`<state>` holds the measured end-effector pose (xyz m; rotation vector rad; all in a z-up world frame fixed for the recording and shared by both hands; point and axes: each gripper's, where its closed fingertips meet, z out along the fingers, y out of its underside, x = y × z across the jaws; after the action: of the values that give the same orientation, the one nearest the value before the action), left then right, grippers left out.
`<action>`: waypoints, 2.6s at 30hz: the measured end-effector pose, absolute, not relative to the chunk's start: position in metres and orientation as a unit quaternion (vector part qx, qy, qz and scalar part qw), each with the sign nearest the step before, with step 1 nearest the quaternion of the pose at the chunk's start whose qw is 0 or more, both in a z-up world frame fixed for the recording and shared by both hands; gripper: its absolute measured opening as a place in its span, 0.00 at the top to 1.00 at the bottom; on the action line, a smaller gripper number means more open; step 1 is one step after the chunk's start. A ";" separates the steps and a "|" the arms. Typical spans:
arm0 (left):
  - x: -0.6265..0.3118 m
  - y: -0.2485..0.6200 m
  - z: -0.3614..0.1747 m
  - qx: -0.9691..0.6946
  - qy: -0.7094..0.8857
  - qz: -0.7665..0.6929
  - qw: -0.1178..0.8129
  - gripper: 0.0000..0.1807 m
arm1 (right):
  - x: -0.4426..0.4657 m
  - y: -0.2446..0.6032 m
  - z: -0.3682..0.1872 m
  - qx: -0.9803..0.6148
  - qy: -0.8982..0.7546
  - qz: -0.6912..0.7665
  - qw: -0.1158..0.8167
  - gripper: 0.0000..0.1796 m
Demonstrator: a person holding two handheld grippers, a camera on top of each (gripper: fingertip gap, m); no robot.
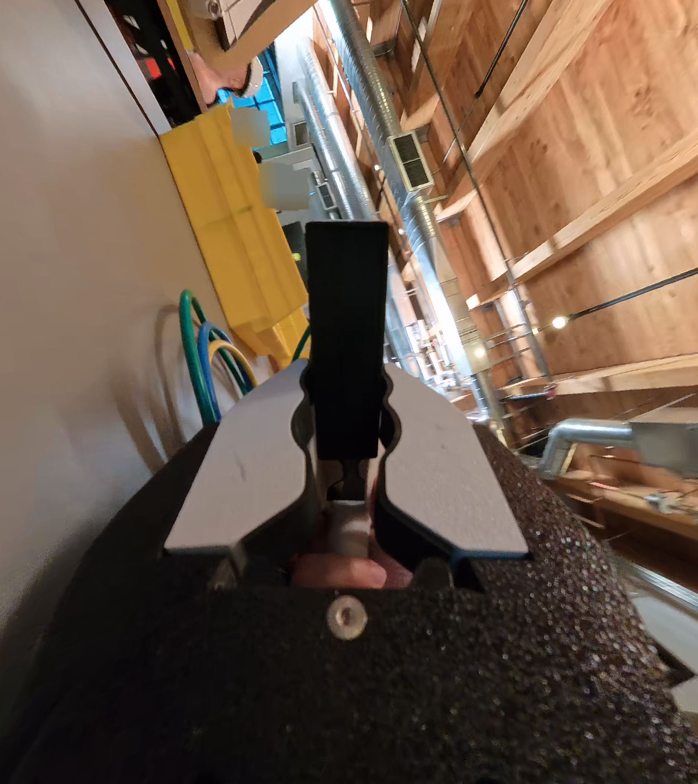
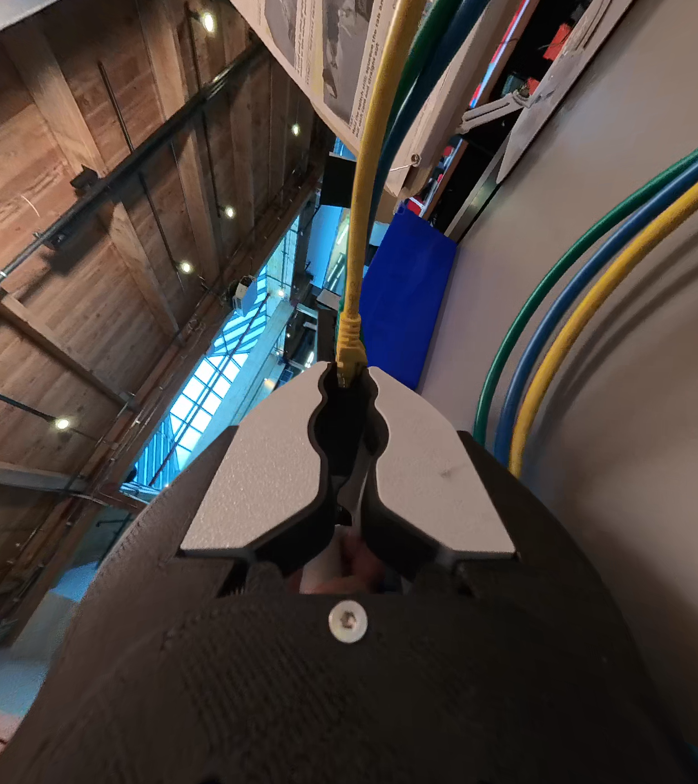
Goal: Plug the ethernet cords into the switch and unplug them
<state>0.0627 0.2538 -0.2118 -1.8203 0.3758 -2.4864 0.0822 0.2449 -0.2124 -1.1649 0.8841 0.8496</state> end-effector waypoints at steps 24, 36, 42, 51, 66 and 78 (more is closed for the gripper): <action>0.041 0.294 -0.180 -0.555 0.142 -0.812 0.110 0.84 | 0.094 0.193 -0.129 -0.682 0.144 0.230 0.679 0.96; 0.036 0.312 -0.189 -0.573 0.132 -0.800 0.122 0.84 | 0.164 0.149 -0.147 -0.886 -0.030 0.040 0.462 1.00; 0.033 0.316 -0.189 -0.573 0.134 -0.799 0.124 0.85 | 0.224 0.117 -0.229 -0.938 0.066 -0.041 0.338 0.75; 0.033 0.318 -0.188 -0.572 0.141 -0.798 0.128 0.85 | 0.227 0.111 -0.299 -0.972 0.097 -0.007 0.212 0.95; 0.021 0.341 -0.190 -0.576 0.120 -0.792 0.159 0.85 | 0.218 0.125 -0.107 -0.942 -0.098 -0.006 0.320 0.97; 0.021 0.339 -0.185 -0.563 0.102 -0.807 0.146 0.85 | 0.301 0.106 -0.051 -0.957 -0.148 -0.150 0.200 0.97</action>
<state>0.0215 0.3391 -0.1851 -1.6211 0.2929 -2.3233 0.3007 0.1057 -0.0507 -2.6759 -0.4132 -0.4180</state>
